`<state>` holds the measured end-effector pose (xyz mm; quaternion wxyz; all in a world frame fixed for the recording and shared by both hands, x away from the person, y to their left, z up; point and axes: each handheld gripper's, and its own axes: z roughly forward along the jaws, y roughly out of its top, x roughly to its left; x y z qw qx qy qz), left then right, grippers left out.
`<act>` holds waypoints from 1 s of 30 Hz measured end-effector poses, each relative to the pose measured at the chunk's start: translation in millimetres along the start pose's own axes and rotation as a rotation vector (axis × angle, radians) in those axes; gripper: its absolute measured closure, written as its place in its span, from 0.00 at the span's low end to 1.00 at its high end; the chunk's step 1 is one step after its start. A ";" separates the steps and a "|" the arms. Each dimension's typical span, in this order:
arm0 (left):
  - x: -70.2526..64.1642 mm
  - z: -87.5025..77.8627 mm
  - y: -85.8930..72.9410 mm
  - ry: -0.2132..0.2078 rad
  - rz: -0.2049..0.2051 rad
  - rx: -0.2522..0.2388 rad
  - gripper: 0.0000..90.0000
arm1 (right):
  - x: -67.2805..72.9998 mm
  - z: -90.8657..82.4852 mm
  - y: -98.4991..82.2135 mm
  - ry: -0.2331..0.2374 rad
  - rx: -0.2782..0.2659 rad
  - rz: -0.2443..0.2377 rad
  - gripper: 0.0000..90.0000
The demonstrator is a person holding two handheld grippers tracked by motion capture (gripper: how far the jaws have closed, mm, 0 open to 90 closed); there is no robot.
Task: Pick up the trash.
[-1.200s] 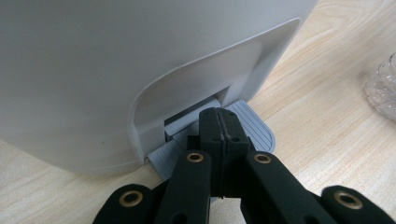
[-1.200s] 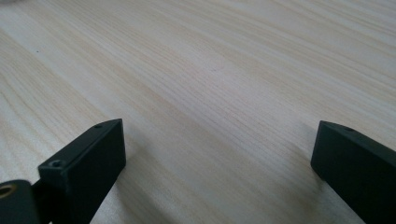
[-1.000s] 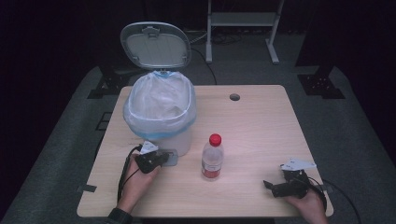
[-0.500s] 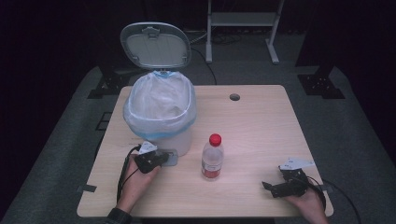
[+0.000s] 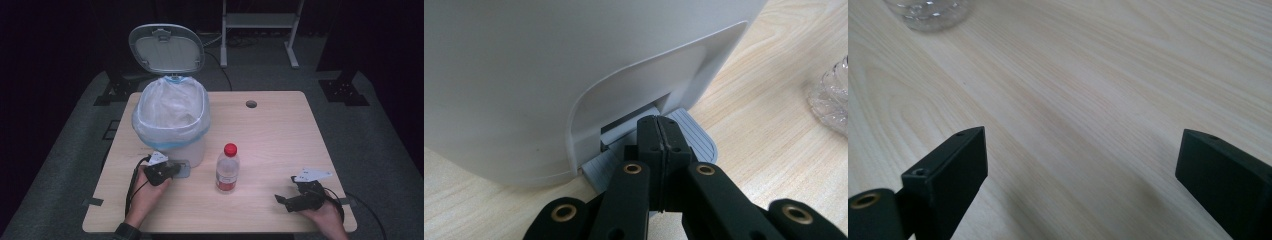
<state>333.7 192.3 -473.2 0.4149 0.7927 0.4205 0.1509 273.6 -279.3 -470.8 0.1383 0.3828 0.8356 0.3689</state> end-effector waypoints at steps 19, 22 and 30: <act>0.7 -0.1 -0.1 -0.004 -0.006 -0.002 0.99 | 14.8 3.7 17.7 0.071 -0.023 -0.030 0.06; 0.8 0.0 -0.2 -0.005 -0.007 -0.002 0.99 | 18.1 4.9 21.6 0.096 -0.038 -0.035 0.06; 0.9 0.0 -0.2 -0.005 -0.009 -0.003 1.00 | 23.9 7.8 27.2 0.128 -0.048 -0.045 0.06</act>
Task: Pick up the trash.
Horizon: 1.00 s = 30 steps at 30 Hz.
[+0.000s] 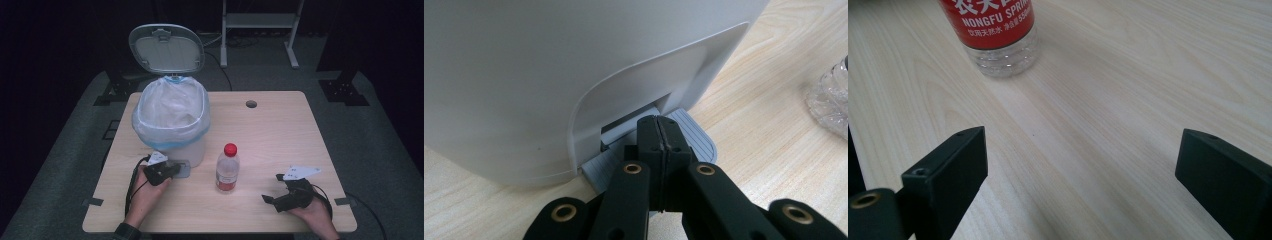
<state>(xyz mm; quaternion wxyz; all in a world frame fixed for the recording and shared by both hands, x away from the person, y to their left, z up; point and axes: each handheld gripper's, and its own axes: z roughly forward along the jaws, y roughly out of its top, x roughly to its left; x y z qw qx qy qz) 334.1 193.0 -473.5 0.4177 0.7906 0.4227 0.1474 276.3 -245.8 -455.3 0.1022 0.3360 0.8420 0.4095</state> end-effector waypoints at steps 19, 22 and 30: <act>0.2 0.0 0.0 -0.001 -0.001 0.000 1.00 | 9.1 4.1 15.5 0.066 -0.034 -0.030 0.06; 0.3 0.1 -0.1 -0.002 -0.002 -0.002 0.99 | 11.5 6.9 18.9 0.079 -0.034 -0.040 0.06; 0.4 0.2 -0.1 -0.003 -0.002 -0.002 0.99 | 15.4 12.7 24.6 0.129 -0.062 -0.053 0.06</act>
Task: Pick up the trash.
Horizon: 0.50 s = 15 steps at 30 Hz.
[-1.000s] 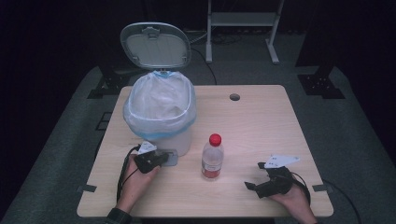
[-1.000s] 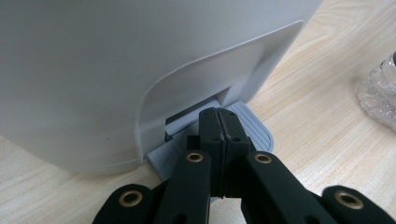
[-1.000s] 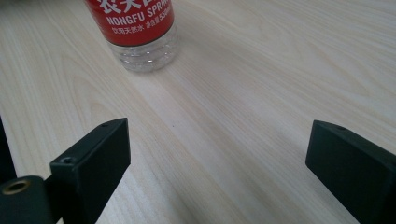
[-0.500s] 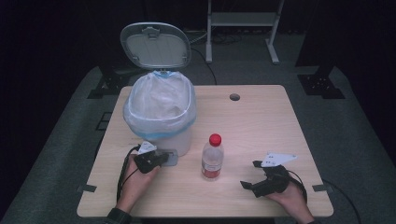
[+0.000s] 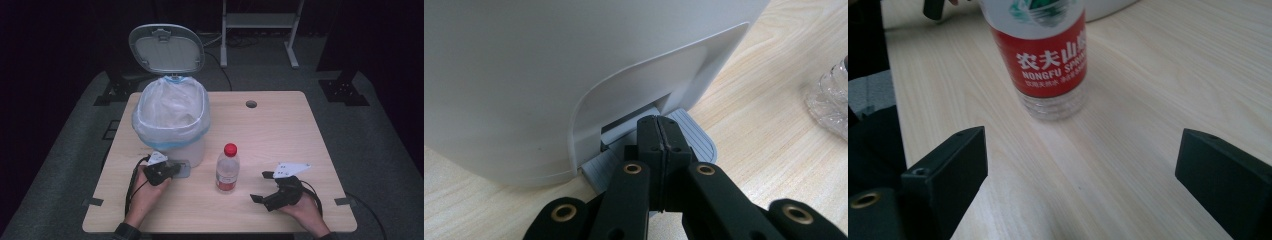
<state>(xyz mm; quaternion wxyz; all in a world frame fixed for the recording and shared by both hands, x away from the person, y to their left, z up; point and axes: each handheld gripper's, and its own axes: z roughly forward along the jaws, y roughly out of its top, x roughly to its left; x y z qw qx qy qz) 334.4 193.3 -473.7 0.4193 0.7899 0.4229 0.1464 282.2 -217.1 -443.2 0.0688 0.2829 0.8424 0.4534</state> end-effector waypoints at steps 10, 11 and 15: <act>0.0 0.0 0.0 0.000 0.000 0.000 0.99 | 4.3 7.7 9.5 0.037 -0.023 -0.026 0.06; 0.0 0.0 0.0 0.000 0.001 0.000 0.99 | 4.5 8.4 10.4 0.040 -0.025 -0.028 0.06; 0.3 0.1 -0.1 -0.006 -0.002 -0.001 0.99 | 5.1 12.7 14.2 0.052 -0.031 -0.036 0.06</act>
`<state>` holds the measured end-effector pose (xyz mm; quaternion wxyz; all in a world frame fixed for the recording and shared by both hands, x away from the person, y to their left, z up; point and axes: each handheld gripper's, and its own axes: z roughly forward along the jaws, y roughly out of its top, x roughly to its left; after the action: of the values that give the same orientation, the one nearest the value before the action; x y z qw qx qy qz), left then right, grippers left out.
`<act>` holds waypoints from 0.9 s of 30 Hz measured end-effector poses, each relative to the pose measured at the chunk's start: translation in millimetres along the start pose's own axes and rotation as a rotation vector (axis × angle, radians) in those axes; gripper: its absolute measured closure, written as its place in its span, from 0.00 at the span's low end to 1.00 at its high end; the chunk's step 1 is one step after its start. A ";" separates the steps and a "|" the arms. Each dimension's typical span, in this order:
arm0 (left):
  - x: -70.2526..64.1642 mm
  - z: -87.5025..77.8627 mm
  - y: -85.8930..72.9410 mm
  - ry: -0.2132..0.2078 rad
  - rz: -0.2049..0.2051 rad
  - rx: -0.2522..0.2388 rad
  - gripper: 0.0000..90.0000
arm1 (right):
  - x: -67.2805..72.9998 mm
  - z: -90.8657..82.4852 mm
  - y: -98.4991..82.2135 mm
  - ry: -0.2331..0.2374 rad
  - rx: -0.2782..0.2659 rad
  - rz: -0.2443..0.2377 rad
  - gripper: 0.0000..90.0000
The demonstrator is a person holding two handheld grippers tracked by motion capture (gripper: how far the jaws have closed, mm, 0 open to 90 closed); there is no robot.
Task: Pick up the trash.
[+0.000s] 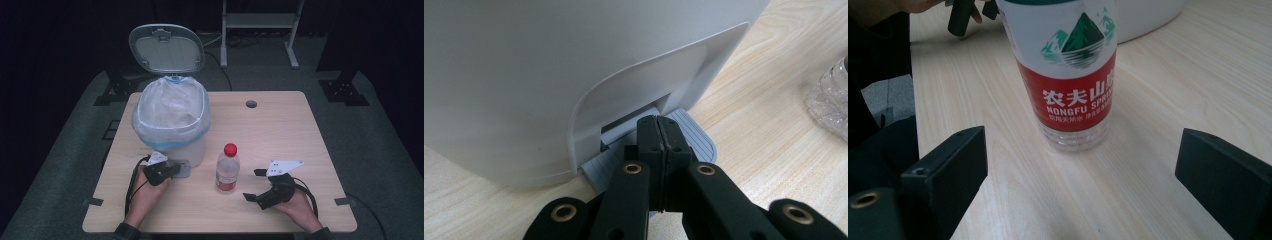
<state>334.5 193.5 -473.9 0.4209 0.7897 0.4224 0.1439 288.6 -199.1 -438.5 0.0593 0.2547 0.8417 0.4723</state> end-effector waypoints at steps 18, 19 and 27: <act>0.5 -0.2 0.0 -0.002 0.001 0.001 0.99 | 0.3 13.8 14.5 0.035 -0.024 -0.024 0.06; 0.5 -0.2 -0.1 -0.002 0.001 0.001 0.99 | 0.6 15.1 15.3 0.039 -0.024 -0.026 0.06; 0.7 -0.2 0.0 -0.002 0.000 0.001 0.99 | 1.0 24.5 19.7 0.052 -0.024 -0.034 0.06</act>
<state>334.8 194.1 -473.9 0.4209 0.7902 0.4219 0.1429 303.4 -171.6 -435.5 0.0485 0.2272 0.8416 0.4877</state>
